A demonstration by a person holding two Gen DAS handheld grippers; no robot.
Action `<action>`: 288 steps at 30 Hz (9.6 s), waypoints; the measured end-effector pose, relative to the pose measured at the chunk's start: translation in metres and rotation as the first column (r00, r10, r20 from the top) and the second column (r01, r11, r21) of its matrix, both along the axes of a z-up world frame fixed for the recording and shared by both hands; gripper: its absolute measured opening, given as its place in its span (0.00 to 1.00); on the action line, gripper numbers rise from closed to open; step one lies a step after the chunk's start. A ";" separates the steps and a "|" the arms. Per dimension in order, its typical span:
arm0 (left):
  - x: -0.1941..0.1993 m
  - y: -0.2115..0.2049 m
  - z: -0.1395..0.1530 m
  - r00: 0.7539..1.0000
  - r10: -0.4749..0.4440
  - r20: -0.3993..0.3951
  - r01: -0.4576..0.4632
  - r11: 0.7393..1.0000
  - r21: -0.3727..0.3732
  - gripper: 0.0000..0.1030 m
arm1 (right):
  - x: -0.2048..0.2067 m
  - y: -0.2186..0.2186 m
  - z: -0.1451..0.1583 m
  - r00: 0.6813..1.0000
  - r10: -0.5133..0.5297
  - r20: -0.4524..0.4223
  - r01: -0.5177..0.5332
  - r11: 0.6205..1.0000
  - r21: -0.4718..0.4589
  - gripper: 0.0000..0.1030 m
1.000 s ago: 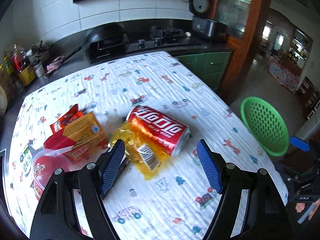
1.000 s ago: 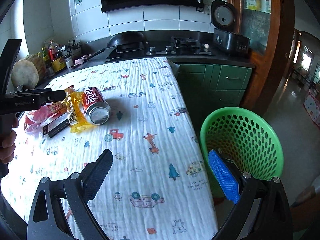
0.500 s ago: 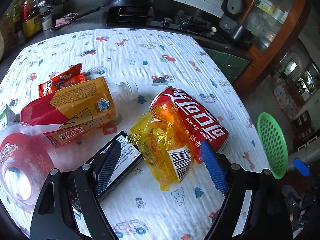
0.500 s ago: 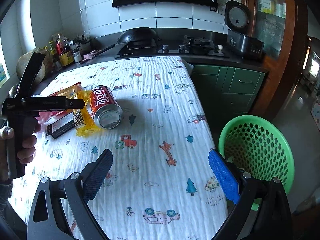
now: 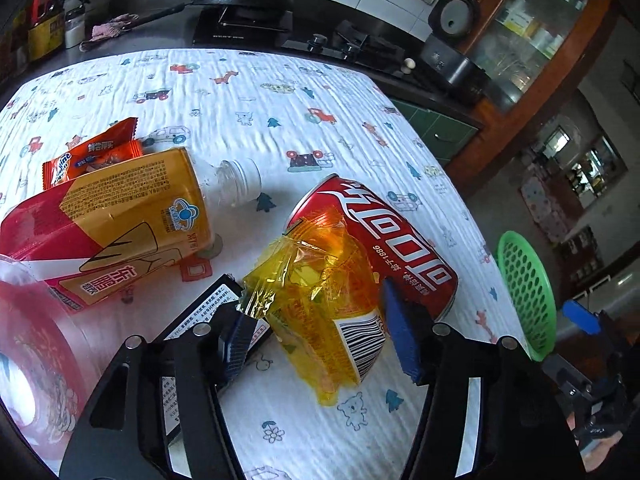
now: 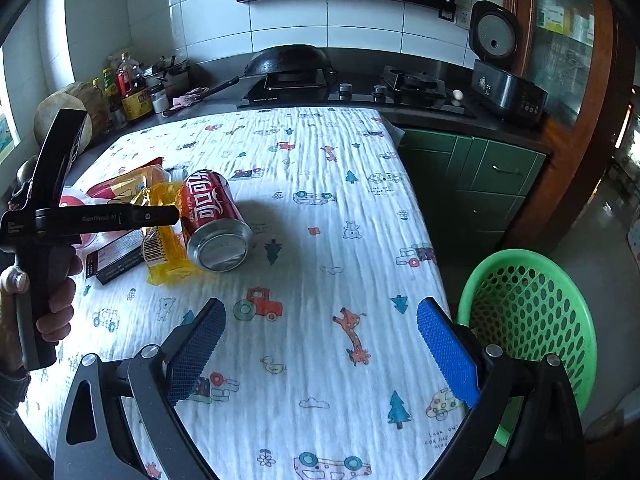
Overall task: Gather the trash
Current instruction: 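Move both grippers back to the table toward the cola can and bottle, then grasp the red cola can with the right gripper while the left gripper grasps the yellow wrapper, then carry the cola can into the green basket and open the right gripper, then lower the yellow wrapper into the green basket and open the left gripper, then move both grippers back to the table toward the red cup, then grasp the clear plastic lid with the right gripper while the left gripper grasps the red cup, then drop the clear lid into the green basket with the right gripper while the left gripper carries the red cup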
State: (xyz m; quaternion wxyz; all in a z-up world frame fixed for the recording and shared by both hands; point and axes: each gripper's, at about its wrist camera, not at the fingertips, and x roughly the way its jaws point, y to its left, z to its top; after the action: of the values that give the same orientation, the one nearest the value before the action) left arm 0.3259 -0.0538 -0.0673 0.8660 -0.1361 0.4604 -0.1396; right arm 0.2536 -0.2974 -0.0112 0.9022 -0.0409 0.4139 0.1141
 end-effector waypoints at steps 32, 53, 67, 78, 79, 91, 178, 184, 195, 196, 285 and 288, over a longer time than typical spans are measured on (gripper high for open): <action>-0.059 0.063 0.075 0.993 -0.006 0.118 -0.001 0.998 0.060 0.33 | 0.106 0.120 -0.029 0.956 0.246 -0.158 -0.253 0.967 -0.027 0.85; -0.063 0.053 0.077 0.993 -0.043 0.114 0.038 0.998 0.044 0.33 | 0.100 0.114 -0.031 0.967 0.189 -0.170 -0.193 0.981 -0.006 0.61; -0.068 -0.026 0.082 0.975 -0.189 0.120 0.186 0.982 0.032 0.32 | 0.052 -0.008 -0.008 0.991 -0.022 -0.133 0.022 1.000 0.003 0.61; -0.070 -0.106 0.092 0.939 -0.318 0.129 0.316 0.948 0.040 0.32 | 0.032 -0.139 -0.005 0.955 -0.272 -0.118 0.269 0.962 -0.045 0.61; -0.070 -0.113 0.093 0.935 -0.329 0.130 0.326 0.944 0.043 0.32 | 0.030 -0.151 -0.006 0.948 -0.295 -0.118 0.291 0.956 -0.049 0.61; -0.061 -0.199 0.095 0.893 -0.436 0.109 0.429 0.899 0.083 0.32 | 0.014 -0.242 -0.032 0.877 -0.465 -0.120 0.465 0.885 -0.033 0.67; -0.105 0.026 0.110 0.962 -0.197 0.191 0.117 0.925 0.362 0.64 | -0.058 0.041 0.042 0.996 0.082 0.027 -0.081 0.996 -0.039 0.77; -0.115 0.095 0.107 0.978 -0.084 0.192 0.016 0.943 0.332 0.64 | -0.065 0.108 0.025 0.977 0.212 -0.002 -0.212 0.977 -0.018 0.77; -0.137 0.178 0.083 0.985 0.043 0.170 -0.091 0.953 0.289 0.64 | -0.071 0.218 -0.007 0.919 0.388 -0.067 -0.387 0.922 0.025 0.77; -0.138 0.183 0.082 0.985 0.047 0.168 -0.094 0.953 0.287 0.64 | -0.072 0.227 -0.011 0.913 0.401 -0.073 -0.400 0.916 0.022 0.77; -0.115 0.006 0.072 0.815 -0.572 0.091 0.490 0.765 0.417 0.71 | -0.078 -0.043 0.008 0.982 -0.178 -0.066 0.183 0.981 0.071 0.56; -0.114 -0.027 0.080 0.794 -0.597 0.114 0.516 0.761 0.394 0.71 | -0.068 -0.090 0.006 0.961 -0.266 -0.076 0.269 0.962 0.043 0.56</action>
State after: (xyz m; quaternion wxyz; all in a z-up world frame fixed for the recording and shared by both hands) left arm 0.2115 -0.0808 0.0128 0.8421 0.1780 0.3920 -0.3247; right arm 0.1855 -0.3876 -0.0049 0.8952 0.0435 0.4435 0.0035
